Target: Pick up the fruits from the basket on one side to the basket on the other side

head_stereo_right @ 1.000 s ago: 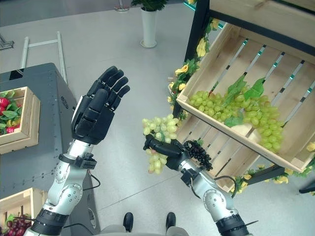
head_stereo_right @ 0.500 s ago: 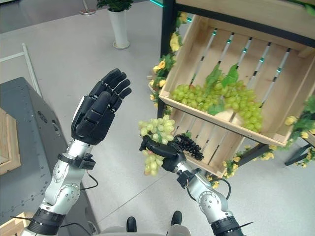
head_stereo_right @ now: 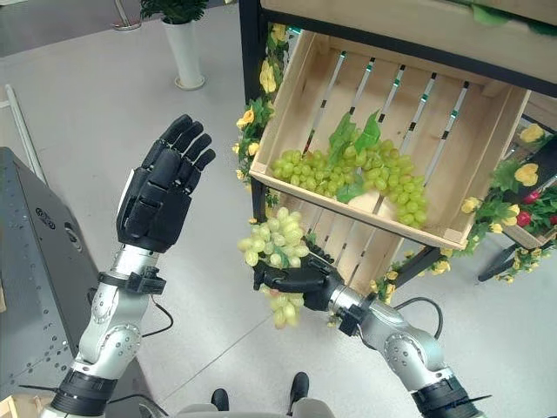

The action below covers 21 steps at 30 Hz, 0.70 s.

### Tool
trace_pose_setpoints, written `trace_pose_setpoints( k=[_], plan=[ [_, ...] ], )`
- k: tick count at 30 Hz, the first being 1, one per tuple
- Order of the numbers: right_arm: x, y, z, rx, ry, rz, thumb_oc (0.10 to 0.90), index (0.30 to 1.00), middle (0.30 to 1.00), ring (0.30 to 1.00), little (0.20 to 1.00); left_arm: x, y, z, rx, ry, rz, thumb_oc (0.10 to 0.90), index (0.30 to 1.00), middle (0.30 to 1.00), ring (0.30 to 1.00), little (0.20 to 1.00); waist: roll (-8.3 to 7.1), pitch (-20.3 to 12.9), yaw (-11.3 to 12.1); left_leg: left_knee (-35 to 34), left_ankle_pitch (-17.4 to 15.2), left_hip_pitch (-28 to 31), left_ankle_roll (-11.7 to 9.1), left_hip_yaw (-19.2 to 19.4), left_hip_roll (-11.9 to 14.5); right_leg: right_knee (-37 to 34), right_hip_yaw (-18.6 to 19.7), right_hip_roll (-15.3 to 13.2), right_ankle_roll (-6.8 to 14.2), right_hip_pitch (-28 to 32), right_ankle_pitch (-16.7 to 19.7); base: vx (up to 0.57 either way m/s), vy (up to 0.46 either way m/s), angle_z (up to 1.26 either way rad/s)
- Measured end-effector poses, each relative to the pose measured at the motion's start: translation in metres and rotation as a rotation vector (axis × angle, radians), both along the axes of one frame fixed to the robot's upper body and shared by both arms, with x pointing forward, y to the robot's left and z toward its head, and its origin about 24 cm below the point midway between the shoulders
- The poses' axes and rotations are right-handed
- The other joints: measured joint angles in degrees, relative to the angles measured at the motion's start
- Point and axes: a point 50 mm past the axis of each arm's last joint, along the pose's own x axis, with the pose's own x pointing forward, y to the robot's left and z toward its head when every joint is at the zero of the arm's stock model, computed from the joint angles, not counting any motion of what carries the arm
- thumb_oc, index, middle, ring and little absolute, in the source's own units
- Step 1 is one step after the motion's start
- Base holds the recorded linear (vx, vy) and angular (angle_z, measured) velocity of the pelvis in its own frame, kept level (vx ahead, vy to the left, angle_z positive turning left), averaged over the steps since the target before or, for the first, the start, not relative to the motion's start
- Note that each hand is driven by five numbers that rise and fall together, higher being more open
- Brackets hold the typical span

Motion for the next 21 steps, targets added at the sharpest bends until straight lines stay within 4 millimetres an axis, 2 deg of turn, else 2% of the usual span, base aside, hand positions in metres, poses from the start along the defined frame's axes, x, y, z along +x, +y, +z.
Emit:
trace_pose_setpoints(
  k=[5,7,13,21],
  plan=[
    [0.005,0.006,0.028,0.027,-0.133,0.089,0.4,0.3,0.3,0.3,0.3,0.001,0.006,0.002,0.0,0.0,0.04,0.8,0.9,0.9,0.9,0.9,-2.22,-1.4,-0.7,0.0,0.0,-0.1,0.0,0.0,0.0,0.0,0.1,-0.2,0.0,-0.1,0.0,0.0,0.0,0.0],
    [0.008,0.006,0.041,0.032,-0.192,0.09,0.4,0.3,0.3,0.3,0.3,0.001,0.007,0.002,-0.005,0.002,0.053,0.8,0.9,0.9,0.9,0.9,-2.52,-1.6,-0.7,0.0,0.0,-0.1,0.0,0.0,-0.1,0.0,0.1,-0.3,0.0,-0.2,0.0,0.02,0.036,0.0],
    [0.024,0.003,0.075,0.07,-0.369,0.016,0.4,0.3,0.3,0.3,0.3,0.001,0.008,0.002,-0.006,0.008,0.066,0.8,0.9,0.9,0.9,0.9,-2.44,-1.7,-0.8,0.0,0.0,-0.1,0.0,0.0,-0.2,0.0,0.1,-0.2,0.0,-0.1,0.0,0.03,0.028,0.0],
    [0.036,-0.003,0.099,0.167,-0.411,-0.164,0.4,0.3,0.3,0.3,0.3,0.004,0.014,-0.003,-0.012,0.051,0.136,0.8,0.9,0.9,0.9,0.9,-2.24,-1.7,-0.6,0.0,0.0,0.2,0.0,0.1,-0.2,0.0,0.2,-0.1,0.0,0.1,0.0,0.01,0.006,0.0]
  ],
)
